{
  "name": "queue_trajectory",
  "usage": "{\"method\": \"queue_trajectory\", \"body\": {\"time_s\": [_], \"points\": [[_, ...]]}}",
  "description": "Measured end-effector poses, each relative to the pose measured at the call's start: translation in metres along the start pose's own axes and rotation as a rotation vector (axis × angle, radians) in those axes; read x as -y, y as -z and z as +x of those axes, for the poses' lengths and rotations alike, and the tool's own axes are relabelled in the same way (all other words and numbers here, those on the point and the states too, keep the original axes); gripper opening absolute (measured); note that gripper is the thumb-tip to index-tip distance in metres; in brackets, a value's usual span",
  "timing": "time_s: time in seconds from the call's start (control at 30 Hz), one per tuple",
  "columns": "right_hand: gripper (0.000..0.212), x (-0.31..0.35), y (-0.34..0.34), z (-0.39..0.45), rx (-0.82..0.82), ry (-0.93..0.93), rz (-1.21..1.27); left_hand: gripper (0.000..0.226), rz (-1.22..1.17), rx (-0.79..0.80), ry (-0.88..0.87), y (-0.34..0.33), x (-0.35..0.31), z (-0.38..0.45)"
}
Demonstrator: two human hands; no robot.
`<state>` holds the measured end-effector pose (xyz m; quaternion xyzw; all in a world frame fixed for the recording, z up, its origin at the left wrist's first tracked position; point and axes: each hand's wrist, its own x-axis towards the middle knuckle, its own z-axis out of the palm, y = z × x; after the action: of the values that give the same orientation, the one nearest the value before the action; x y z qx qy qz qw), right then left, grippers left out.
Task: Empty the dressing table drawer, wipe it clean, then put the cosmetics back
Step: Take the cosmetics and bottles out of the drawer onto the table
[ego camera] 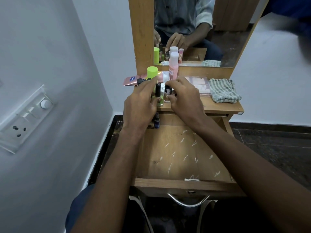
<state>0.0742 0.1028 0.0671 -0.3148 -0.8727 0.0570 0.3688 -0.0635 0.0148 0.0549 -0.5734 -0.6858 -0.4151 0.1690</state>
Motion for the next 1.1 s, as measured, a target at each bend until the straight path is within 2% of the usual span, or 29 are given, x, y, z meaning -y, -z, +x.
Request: {"method": "queue_trajectory", "body": {"time_s": [0.2,0.33,0.43,0.5,0.57,0.6,0.63,0.7,0.77,0.83,0.93,1.0,1.1], "points": [[0.049,-0.001,-0.005,0.002,0.024,-0.005,-0.003,0.08,0.042,0.026,-0.018,-0.002,-0.003,-0.002],[0.05,0.001,-0.003,-0.003,-0.023,0.019,-0.019,0.08,0.041,0.037,-0.021,-0.002,-0.002,-0.003],[0.035,0.004,0.003,-0.012,-0.151,0.05,-0.035,0.077,0.03,0.012,-0.008,0.003,0.0,-0.005],[0.018,0.007,0.007,-0.022,-0.153,0.106,-0.019,0.055,-0.025,-0.088,0.002,0.01,0.001,-0.007],[0.005,0.007,0.005,-0.033,0.032,0.136,-0.024,0.02,-0.082,-0.255,0.016,0.019,0.003,-0.011],[0.003,0.008,0.003,-0.037,0.188,0.108,-0.043,0.012,-0.104,-0.296,0.042,0.022,0.005,-0.013],[0.004,0.008,-0.002,-0.042,0.339,0.06,-0.06,0.018,-0.122,-0.301,0.082,0.025,0.006,-0.015],[0.019,0.007,-0.01,-0.049,0.508,-0.044,-0.085,0.036,-0.186,-0.186,0.161,0.027,0.015,-0.02],[0.031,0.009,-0.018,-0.054,0.516,-0.101,-0.094,0.043,-0.317,0.0,0.177,0.03,0.027,-0.025],[0.029,0.012,-0.025,-0.057,0.499,-0.179,-0.051,0.043,-0.364,0.192,0.203,0.03,0.037,-0.03],[0.023,0.015,-0.035,-0.063,0.446,-0.281,-0.028,0.031,-0.189,0.372,0.247,0.025,0.043,-0.036],[0.026,0.016,-0.04,-0.065,0.386,-0.357,0.038,0.005,-0.082,0.412,0.292,0.021,0.045,-0.038],[0.04,0.016,-0.043,-0.065,0.295,-0.466,0.197,0.037,-0.004,0.487,0.321,0.018,0.045,-0.036]]}}
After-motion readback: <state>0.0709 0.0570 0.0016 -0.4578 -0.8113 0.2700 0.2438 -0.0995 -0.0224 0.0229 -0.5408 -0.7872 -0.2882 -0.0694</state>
